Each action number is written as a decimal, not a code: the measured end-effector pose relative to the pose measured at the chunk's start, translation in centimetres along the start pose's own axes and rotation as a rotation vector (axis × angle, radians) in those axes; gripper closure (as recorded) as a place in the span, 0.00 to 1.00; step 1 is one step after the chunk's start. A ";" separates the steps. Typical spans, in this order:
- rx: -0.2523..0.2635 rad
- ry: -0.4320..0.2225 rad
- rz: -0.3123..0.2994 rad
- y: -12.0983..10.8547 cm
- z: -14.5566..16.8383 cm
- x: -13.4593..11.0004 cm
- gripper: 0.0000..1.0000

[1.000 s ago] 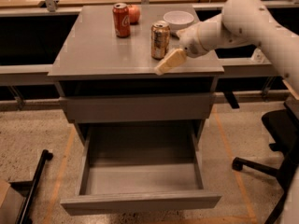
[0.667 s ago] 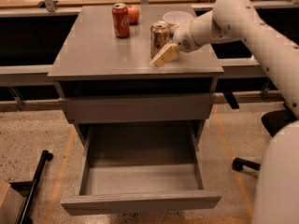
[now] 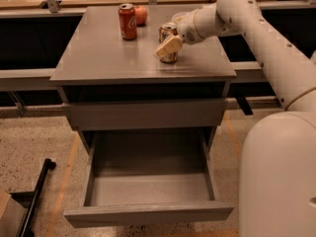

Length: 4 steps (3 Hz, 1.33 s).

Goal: Place orange can into middle drawer

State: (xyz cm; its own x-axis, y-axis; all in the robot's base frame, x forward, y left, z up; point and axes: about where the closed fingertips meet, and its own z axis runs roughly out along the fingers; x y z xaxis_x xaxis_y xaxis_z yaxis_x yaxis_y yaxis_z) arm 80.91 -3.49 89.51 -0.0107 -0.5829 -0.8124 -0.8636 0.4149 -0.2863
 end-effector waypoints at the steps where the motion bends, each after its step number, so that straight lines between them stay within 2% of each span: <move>1: -0.003 -0.022 -0.001 0.2 0.1 -0.5 0.41; 2: -0.009 -0.023 0.006 1.6 -0.9 -0.3 0.65; 3: -0.029 0.005 0.004 4.4 -3.7 -0.3 0.87; 4: -0.053 0.032 -0.015 8.5 -8.9 -0.9 1.00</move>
Offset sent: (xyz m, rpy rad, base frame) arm -0.0531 -0.0059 -0.0005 0.0166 0.0179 0.0069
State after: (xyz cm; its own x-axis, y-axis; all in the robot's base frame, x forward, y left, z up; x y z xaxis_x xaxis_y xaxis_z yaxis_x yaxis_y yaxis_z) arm 69.08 -5.61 92.33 -0.0132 -0.6114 -0.7912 -0.8895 0.3686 -0.2701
